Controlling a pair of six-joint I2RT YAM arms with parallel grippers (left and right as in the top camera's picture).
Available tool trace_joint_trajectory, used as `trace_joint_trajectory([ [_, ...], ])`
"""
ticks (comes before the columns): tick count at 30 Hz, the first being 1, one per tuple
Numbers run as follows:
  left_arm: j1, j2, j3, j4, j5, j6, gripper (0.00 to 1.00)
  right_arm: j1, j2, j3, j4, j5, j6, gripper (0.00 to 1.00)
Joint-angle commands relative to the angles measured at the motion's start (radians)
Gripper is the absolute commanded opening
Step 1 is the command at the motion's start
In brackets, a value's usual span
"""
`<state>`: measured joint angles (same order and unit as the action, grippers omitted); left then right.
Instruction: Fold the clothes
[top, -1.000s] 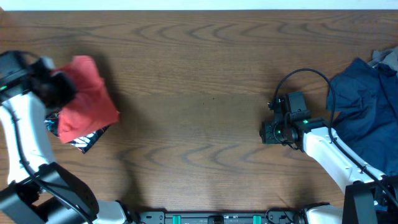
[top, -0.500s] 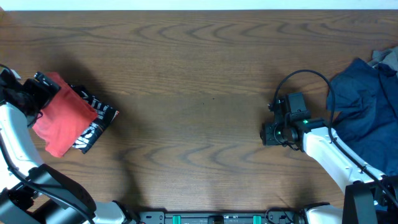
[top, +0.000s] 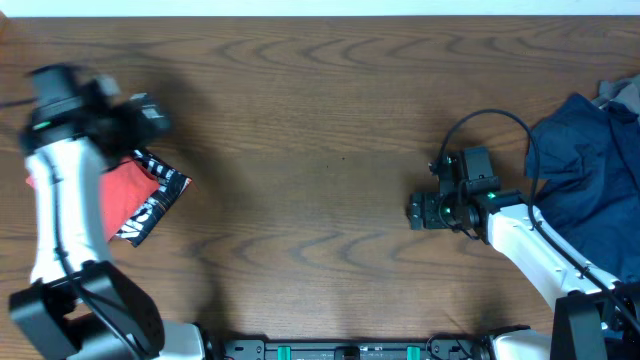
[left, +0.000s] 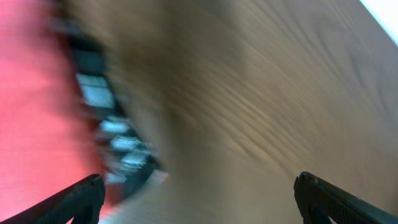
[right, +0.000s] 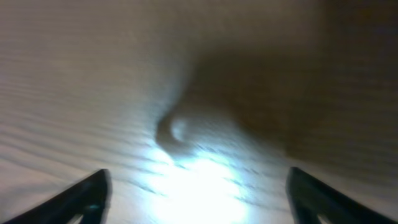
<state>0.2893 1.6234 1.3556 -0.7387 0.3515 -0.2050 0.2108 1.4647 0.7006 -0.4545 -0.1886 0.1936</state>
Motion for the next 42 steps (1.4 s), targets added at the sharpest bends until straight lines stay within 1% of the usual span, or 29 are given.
trace_joint_trajectory([
  [1, -0.176, 0.011, 0.021, -0.026, -0.014, 0.082, 0.98, -0.010, 0.000, 0.014, 0.034, -0.125, -0.027, 0.99],
  [4, -0.327, 0.024, 0.021, -0.110, -0.061, 0.134, 0.98, -0.025, 0.000, 0.046, 0.032, -0.143, -0.046, 0.99],
  [6, -0.394, 0.018, 0.022, -0.211, -0.140, 0.149, 0.98, -0.053, 0.000, 0.121, -0.076, -0.082, -0.046, 0.99],
  [8, -0.421, 0.006, 0.021, -0.322, -0.174, 0.147, 0.98, -0.083, -0.002, 0.220, -0.227, 0.002, -0.050, 0.99],
  [10, -0.423, -0.012, 0.021, -0.436, -0.174, 0.113, 0.98, -0.107, -0.009, 0.324, -0.370, 0.048, -0.055, 0.99],
  [12, -0.416, -0.048, 0.019, -0.526, -0.174, 0.106, 0.98, -0.124, -0.039, 0.398, -0.464, 0.061, -0.053, 0.99],
  [13, -0.414, -0.075, 0.013, -0.542, -0.174, 0.103, 0.98, -0.127, -0.061, 0.412, -0.478, 0.060, -0.052, 0.99],
  [16, -0.414, -0.201, -0.029, -0.544, -0.174, 0.100, 0.98, -0.126, -0.175, 0.404, -0.480, 0.054, -0.017, 0.99],
  [19, -0.414, -0.385, -0.088, -0.521, -0.181, 0.071, 0.98, -0.126, -0.325, 0.372, -0.480, 0.065, 0.017, 0.99],
  [23, -0.414, -0.681, -0.212, -0.433, -0.182, 0.070, 0.98, -0.122, -0.575, 0.286, -0.462, 0.150, 0.038, 0.99],
  [26, -0.414, -0.930, -0.327, -0.361, -0.189, 0.070, 0.98, -0.116, -0.806, 0.194, -0.446, 0.223, 0.051, 0.99],
  [29, -0.414, -1.129, -0.402, -0.280, -0.188, 0.069, 0.98, -0.116, -0.989, 0.131, -0.451, 0.245, 0.049, 0.99],
  [31, -0.414, -1.239, -0.414, -0.280, -0.188, 0.069, 0.98, -0.116, -1.099, 0.106, -0.487, 0.238, 0.050, 0.99],
  [37, -0.414, -1.433, -0.413, -0.312, -0.188, 0.069, 0.98, -0.116, -1.252, 0.104, -0.661, 0.238, 0.049, 0.99],
  [39, -0.414, -1.461, -0.413, -0.322, -0.188, 0.069, 0.98, -0.116, -1.264, 0.104, -0.719, 0.238, 0.049, 0.99],
  [42, -0.414, -1.473, -0.413, -0.331, -0.188, 0.069, 0.98, -0.116, -1.263, 0.103, -0.723, 0.241, 0.060, 0.99],
])
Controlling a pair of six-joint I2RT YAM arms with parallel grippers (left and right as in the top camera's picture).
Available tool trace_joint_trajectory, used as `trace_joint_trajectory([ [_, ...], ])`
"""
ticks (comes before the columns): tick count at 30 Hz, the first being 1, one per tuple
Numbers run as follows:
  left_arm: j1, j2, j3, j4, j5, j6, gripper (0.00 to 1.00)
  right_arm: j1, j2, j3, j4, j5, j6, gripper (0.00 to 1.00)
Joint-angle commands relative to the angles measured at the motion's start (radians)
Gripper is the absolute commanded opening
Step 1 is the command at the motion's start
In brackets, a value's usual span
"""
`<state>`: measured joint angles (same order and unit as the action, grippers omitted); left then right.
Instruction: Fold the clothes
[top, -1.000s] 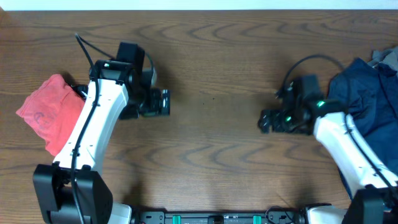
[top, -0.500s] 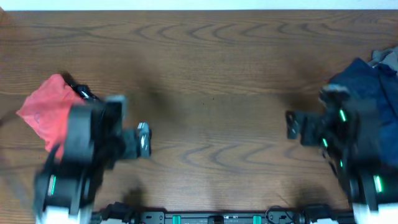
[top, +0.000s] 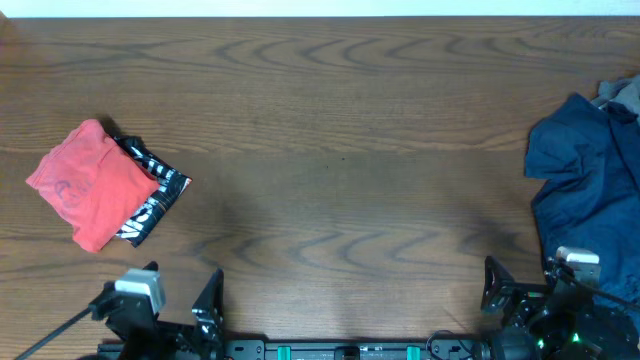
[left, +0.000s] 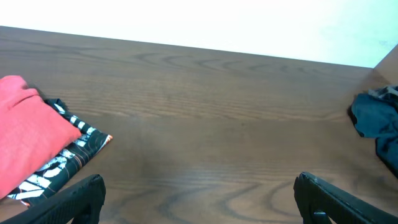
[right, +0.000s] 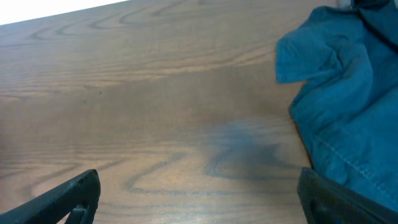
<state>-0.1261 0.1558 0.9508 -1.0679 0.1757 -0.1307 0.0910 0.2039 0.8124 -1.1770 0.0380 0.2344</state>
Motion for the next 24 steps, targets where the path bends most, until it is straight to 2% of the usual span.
trace_joint_trajectory([
  [1, 0.001, -0.005, -0.009, -0.002, -0.012, -0.005, 0.98, 0.004, -0.003, -0.008, -0.001, 0.014, 0.019, 0.99],
  [19, 0.001, -0.005, -0.009, -0.002, -0.012, -0.005, 0.98, 0.007, -0.014, -0.016, 0.006, 0.034, 0.016, 0.99],
  [21, 0.001, -0.005, -0.009, -0.002, -0.012, -0.005, 0.98, 0.012, -0.034, -0.033, 0.035, 0.040, 0.015, 0.99],
  [24, 0.001, -0.005, -0.009, -0.002, -0.012, -0.005, 0.98, 0.015, -0.068, -0.109, 0.175, 0.051, -0.038, 0.99],
])
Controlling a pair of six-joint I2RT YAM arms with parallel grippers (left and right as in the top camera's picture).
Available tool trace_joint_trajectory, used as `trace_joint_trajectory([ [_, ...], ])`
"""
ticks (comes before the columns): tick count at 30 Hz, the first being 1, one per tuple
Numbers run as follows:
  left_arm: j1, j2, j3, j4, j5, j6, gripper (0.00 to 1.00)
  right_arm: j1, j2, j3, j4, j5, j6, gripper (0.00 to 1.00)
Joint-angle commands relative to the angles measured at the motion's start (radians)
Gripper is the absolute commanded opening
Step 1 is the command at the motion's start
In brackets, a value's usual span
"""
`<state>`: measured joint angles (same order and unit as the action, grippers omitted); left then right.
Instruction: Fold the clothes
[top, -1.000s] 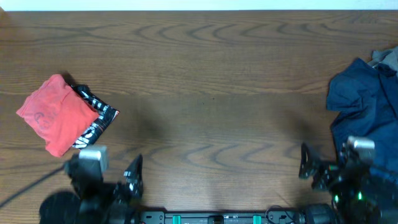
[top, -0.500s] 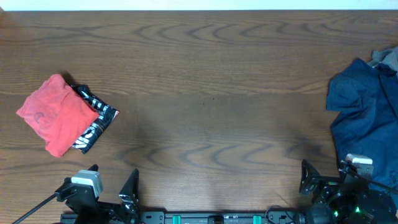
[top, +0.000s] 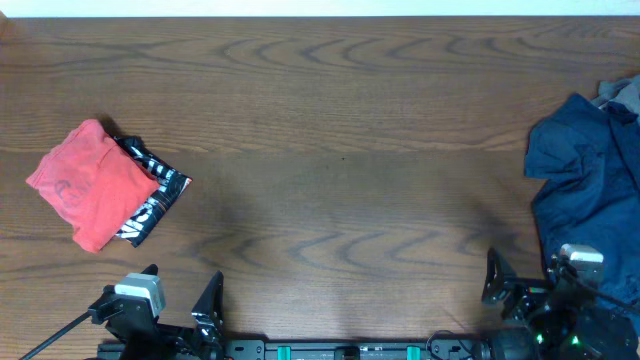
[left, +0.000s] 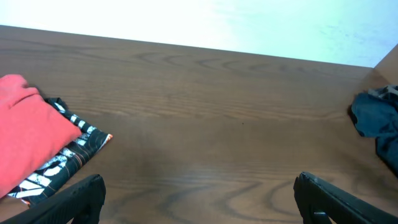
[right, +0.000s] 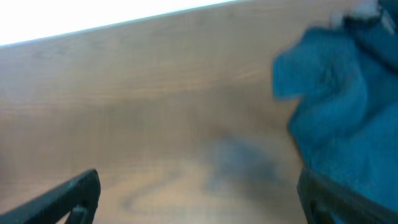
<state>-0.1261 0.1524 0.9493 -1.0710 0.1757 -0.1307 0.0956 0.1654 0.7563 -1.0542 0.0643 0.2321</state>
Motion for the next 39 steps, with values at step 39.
trace_joint_trajectory([
  [39, 0.001, -0.002, -0.008, 0.002, -0.012, -0.005, 0.98, 0.010, -0.159, -0.751, 0.987, 0.007, -0.185, 0.99],
])
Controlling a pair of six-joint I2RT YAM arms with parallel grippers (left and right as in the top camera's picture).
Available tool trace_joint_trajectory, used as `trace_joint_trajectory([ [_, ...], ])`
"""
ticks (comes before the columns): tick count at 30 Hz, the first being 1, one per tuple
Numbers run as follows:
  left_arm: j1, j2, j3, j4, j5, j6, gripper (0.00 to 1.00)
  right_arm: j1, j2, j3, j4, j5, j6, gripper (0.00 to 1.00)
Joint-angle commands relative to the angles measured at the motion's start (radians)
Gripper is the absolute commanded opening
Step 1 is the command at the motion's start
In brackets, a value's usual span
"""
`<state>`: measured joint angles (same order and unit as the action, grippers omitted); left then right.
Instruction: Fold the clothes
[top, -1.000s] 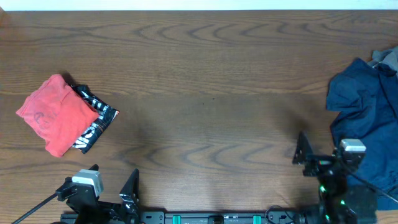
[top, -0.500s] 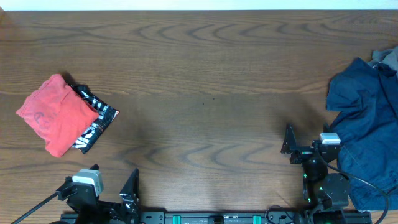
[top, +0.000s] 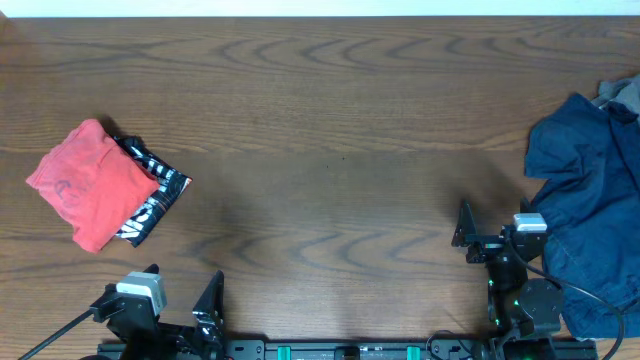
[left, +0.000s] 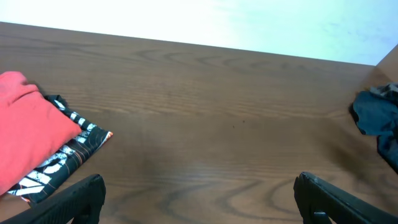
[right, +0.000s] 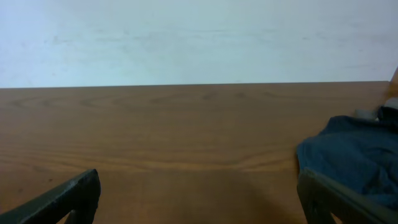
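A folded red garment lies at the table's left on a black-and-white patterned one; both show in the left wrist view, the red garment far left. A crumpled blue clothes pile fills the right edge, with the same blue pile in the right wrist view. My left gripper sits at the front edge, open and empty. My right gripper stands open just left of the blue pile, nothing between its fingers.
A bit of grey cloth peeks out behind the blue pile at the far right. The wooden table stretches bare between the two clothes heaps. The arm bases line the front edge.
My right gripper has moved from the front right corner to a spot further up and left, beside the blue pile's left edge, its view now level across the table. The left arm has not moved.
First my left gripper was over the red garment at the left and my right gripper over the table's right middle. Then both were back at the front edge, open, the red garment folded on the patterned one. Now the right gripper stands nearer the blue pile.
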<state>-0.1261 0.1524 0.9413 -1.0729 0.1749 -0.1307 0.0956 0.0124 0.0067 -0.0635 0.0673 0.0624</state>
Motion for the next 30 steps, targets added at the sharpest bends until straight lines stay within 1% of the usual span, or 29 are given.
trace_joint_trajectory([
  [1, 0.001, -0.002, 0.000, 0.003, -0.011, -0.005, 0.98, 0.010, -0.006, -0.001, -0.004, 0.004, -0.015, 0.99],
  [13, 0.001, -0.002, -0.001, 0.004, -0.011, -0.005, 0.98, 0.010, -0.006, -0.001, -0.004, 0.004, -0.015, 0.99],
  [16, 0.005, -0.002, -0.006, -0.048, -0.047, 0.020, 0.98, 0.010, -0.006, -0.001, -0.004, 0.004, -0.015, 0.99],
  [19, 0.034, -0.008, -0.050, -0.034, -0.105, 0.029, 0.98, 0.010, -0.006, -0.001, -0.004, 0.004, -0.015, 0.99],
  [22, 0.067, -0.026, -0.140, 0.028, -0.142, 0.031, 0.98, 0.010, -0.006, -0.001, -0.004, 0.004, -0.015, 0.99],
  [28, 0.094, -0.138, -0.431, 0.266, -0.169, 0.033, 0.98, 0.010, -0.006, -0.001, -0.004, 0.004, -0.015, 0.99],
  [30, 0.096, -0.148, -0.518, 0.359, -0.169, 0.033, 0.98, 0.010, -0.006, -0.001, -0.004, 0.004, -0.015, 0.99],
])
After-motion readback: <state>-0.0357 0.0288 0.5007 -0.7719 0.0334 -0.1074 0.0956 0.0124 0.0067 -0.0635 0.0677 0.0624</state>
